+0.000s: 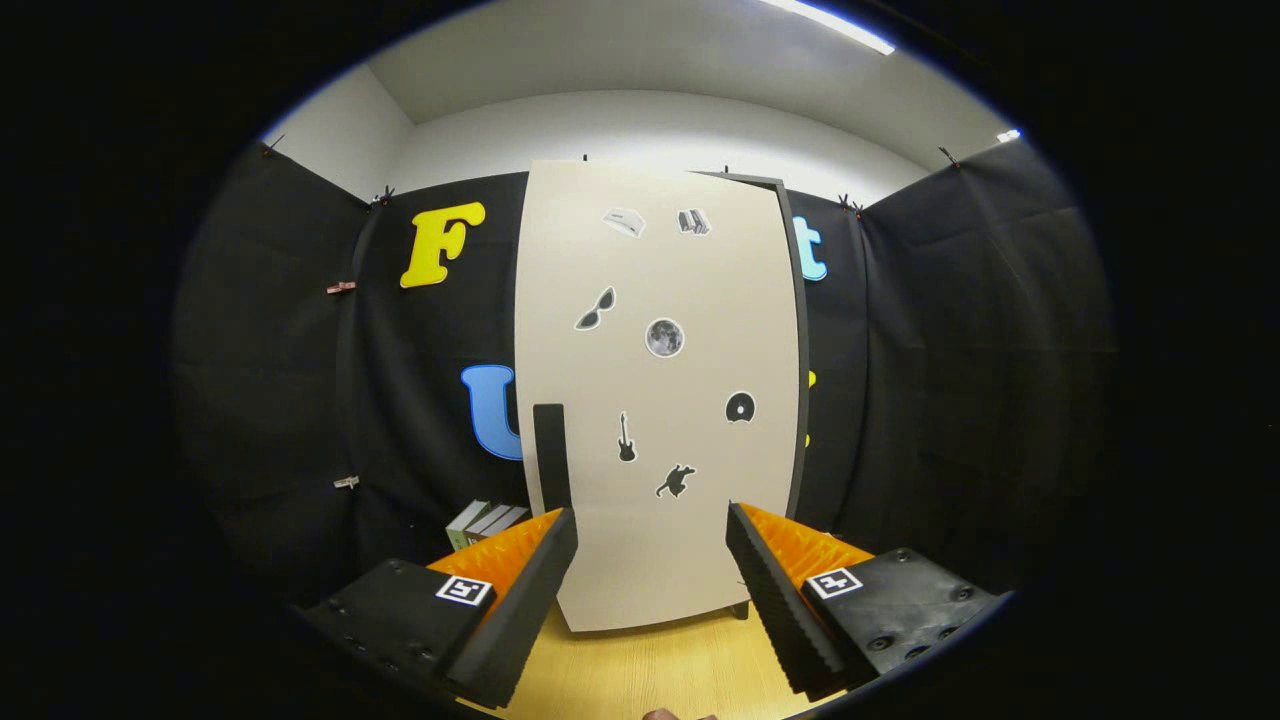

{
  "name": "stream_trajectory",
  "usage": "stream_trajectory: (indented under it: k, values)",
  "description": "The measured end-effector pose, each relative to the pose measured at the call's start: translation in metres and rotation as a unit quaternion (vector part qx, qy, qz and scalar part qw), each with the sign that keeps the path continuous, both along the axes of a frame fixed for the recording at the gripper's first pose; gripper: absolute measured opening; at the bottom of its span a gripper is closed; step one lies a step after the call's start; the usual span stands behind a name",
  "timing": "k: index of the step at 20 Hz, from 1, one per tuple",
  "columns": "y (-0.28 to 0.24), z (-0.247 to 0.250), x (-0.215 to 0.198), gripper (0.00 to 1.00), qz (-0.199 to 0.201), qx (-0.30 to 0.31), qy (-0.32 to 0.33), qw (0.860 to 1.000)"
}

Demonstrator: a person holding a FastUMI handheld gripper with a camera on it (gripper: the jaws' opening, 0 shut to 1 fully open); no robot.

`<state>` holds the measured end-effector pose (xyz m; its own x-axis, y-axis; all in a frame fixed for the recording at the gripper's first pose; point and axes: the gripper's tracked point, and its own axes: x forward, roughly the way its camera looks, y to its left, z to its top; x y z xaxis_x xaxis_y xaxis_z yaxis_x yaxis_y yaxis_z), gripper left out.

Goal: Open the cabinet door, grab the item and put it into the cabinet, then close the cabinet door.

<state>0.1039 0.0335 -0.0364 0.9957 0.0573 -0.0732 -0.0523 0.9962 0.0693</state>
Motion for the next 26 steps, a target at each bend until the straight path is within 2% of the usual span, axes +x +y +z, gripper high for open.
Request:
stream_trajectory:
  k: [26]
  values:
    - [-0.016,0.012,-0.006,0.98,-0.007,-0.010,-0.002,1.000]
